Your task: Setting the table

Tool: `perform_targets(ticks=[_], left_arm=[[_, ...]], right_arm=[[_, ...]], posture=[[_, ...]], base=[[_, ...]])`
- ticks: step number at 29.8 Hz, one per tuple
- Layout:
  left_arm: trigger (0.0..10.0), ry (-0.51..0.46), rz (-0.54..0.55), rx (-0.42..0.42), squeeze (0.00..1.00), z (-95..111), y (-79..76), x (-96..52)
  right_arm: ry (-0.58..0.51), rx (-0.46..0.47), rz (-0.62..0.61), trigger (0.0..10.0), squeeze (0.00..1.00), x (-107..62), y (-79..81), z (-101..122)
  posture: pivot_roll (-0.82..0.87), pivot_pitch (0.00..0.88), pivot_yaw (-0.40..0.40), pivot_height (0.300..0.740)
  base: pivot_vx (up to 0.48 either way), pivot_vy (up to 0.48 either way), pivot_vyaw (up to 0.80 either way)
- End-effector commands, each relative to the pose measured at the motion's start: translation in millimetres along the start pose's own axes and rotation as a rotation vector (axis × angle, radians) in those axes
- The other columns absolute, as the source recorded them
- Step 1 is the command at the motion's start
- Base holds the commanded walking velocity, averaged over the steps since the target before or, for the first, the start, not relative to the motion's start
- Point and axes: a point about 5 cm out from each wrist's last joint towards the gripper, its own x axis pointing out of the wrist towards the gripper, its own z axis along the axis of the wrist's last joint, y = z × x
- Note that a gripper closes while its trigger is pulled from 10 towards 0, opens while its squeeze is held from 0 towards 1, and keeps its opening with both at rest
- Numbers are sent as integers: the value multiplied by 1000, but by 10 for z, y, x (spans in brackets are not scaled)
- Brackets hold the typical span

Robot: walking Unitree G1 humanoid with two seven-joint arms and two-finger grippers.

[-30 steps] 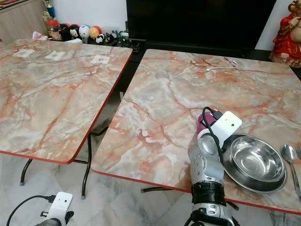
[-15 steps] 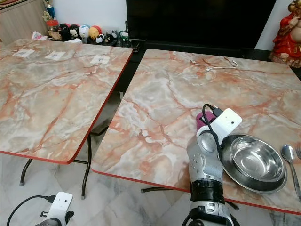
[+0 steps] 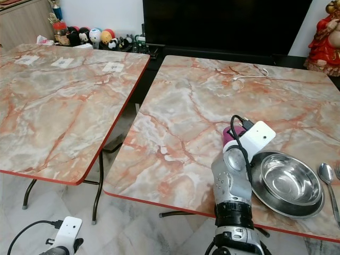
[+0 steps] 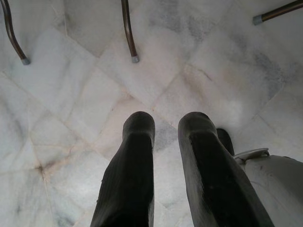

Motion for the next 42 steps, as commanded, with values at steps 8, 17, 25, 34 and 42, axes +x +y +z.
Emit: perform_targets(ticks=[8, 17, 25, 34, 42], left_arm=[[10000, 3, 6, -5, 0, -13, 7, -3], [10000, 5, 18, -17, 0, -23, 13, -5], [10000, 2, 22, -20, 0, -24, 15, -6], [10000, 8, 28, -39, 0, -38, 23, -9], [10000, 12, 28, -26, 0, -45, 33, -10]], right_arm=[[-75, -52, 10, 10000, 0, -32, -14, 79], [-198, -218, 242, 10000, 0, -162, -26, 74], [-369, -322, 487, 10000, 0, -353, -110, 208], [-333, -327, 534, 10000, 0, -374, -158, 112], [-344, -320, 609, 10000, 0, -451, -104, 76]], posture=[[137, 0, -33, 740], [132, 0, -39, 740], [120, 0, -42, 740], [125, 0, -40, 740], [130, 0, -35, 740]], base=[[0, 0, 0], [0, 0, 0], [0, 0, 0], [0, 0, 0], [0, 458, 500]])
